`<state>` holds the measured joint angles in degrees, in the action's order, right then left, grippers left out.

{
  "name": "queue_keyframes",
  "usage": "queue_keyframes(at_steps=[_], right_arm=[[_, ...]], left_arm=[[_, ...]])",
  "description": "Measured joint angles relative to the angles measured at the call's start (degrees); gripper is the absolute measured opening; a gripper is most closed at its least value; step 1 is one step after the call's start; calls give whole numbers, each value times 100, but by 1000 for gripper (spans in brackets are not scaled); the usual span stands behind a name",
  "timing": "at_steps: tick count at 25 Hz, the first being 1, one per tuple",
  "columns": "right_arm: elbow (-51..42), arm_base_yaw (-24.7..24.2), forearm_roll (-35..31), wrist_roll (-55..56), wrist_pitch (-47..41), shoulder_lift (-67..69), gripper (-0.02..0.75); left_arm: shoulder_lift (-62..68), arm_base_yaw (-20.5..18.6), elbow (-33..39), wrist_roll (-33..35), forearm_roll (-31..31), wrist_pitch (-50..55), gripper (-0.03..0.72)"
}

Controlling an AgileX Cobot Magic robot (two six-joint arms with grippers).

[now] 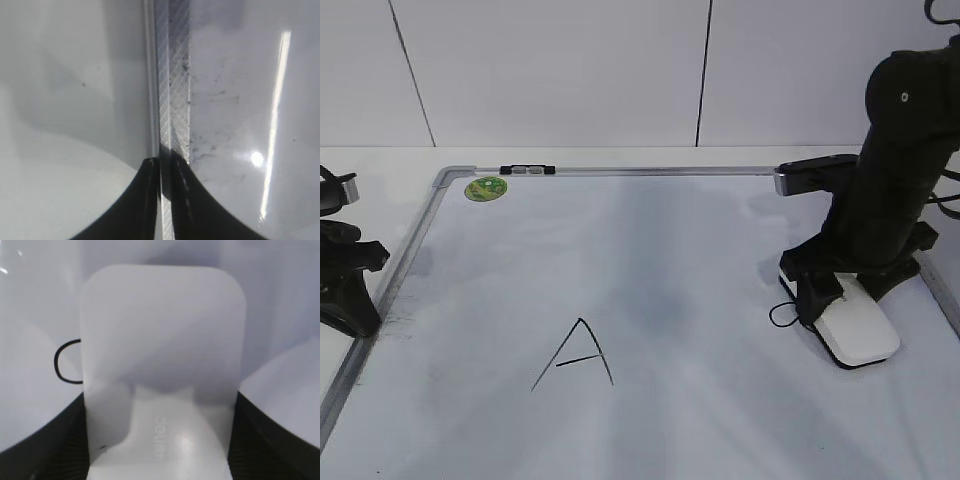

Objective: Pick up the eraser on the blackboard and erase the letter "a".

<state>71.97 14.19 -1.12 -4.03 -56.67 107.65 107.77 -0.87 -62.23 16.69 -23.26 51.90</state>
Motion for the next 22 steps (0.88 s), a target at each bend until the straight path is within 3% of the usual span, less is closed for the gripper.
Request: queue_keyframes(at_steps=[8,18,22], right_arm=[[210,51,51,0,-60,249,539],[223,1060,-72,0,-37,273,538],[223,1123,-22,40,-22,273,538]], left_arm=[[0,0,0,0,0,0,46],[0,0,0,0,0,0,46],[0,0,0,0,0,0,46]])
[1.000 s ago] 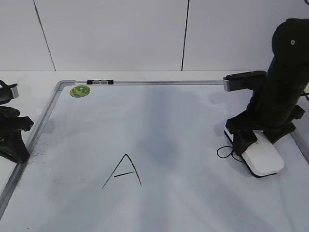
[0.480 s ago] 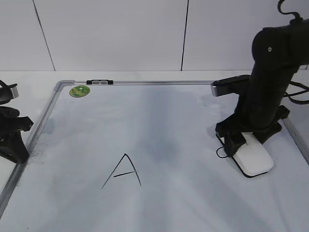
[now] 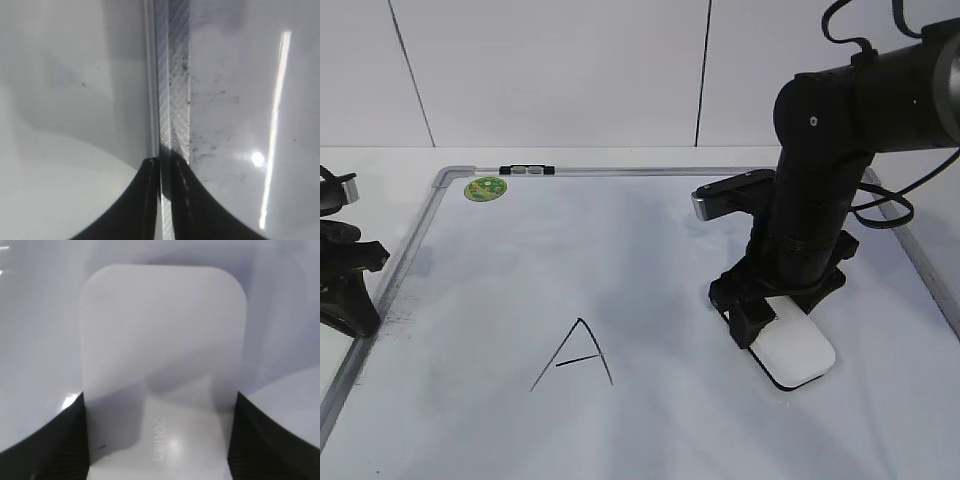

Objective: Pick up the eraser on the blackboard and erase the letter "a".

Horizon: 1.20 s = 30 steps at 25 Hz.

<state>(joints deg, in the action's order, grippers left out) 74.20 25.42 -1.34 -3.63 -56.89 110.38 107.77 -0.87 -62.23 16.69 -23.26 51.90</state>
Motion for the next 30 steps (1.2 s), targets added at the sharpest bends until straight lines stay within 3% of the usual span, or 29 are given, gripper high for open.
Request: queue_keyframes(at_steps=[10,22,30], right_arm=[[13,-35,1209,938,9,12,538],[27,-1231,946,909,35,12,538],[31,-1146,574,421,46,12,538]], left_arm=[[0,0,0,0,0,0,46],[0,0,0,0,0,0,46],[0,0,0,0,12,0,46]])
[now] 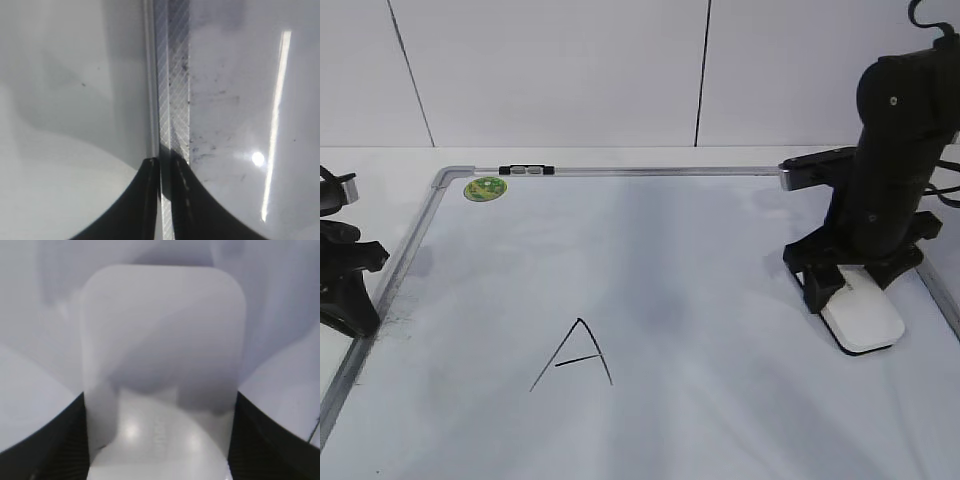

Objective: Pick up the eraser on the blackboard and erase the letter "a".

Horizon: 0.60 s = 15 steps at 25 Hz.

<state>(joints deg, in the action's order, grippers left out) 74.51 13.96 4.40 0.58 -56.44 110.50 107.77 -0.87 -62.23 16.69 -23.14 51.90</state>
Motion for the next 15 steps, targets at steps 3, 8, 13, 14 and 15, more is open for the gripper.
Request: queue_keyframes(at_steps=[3,8,13,14,15], right_arm=[[0,362,-134,-58,-10,0,538],[0,1059,-360,-58,37,12,538],[0,1365,-527,-133,65,12,538],[0,1365,-539,-160,65,12,538],[0,1365,-539,-172,65,12,538]], left_arm=[[0,0,0,0,0,0,46],[0,0,0,0,0,0,46],[0,0,0,0,0,0,46],[0,0,0,0,0,0,46],[0,0,0,0,0,0,46]])
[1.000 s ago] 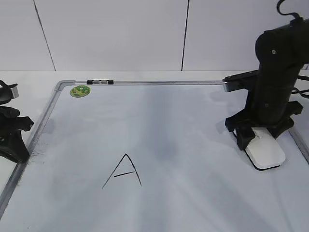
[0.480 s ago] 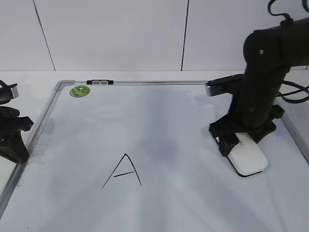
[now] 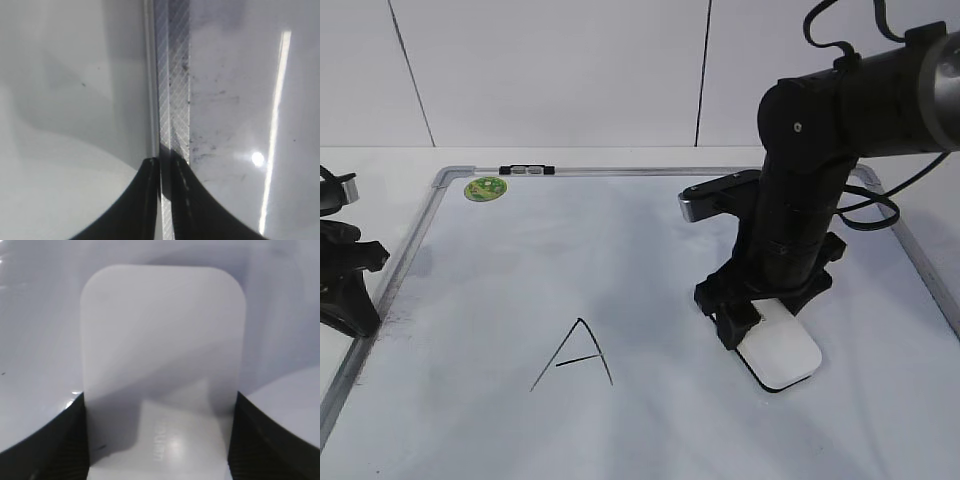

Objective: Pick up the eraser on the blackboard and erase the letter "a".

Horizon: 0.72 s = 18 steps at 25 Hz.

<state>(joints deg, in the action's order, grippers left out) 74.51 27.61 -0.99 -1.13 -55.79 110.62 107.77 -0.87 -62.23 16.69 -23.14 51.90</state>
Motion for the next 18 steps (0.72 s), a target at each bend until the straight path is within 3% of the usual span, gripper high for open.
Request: queue_keyframes(at_steps=[12,18], right_arm=[[450,-18,292,49,-736,-379,538],[463,-624,341,113,-925,-454,538]], left_arm=[[0,0,0,0,0,0,50],[0,0,0,0,0,0,50]])
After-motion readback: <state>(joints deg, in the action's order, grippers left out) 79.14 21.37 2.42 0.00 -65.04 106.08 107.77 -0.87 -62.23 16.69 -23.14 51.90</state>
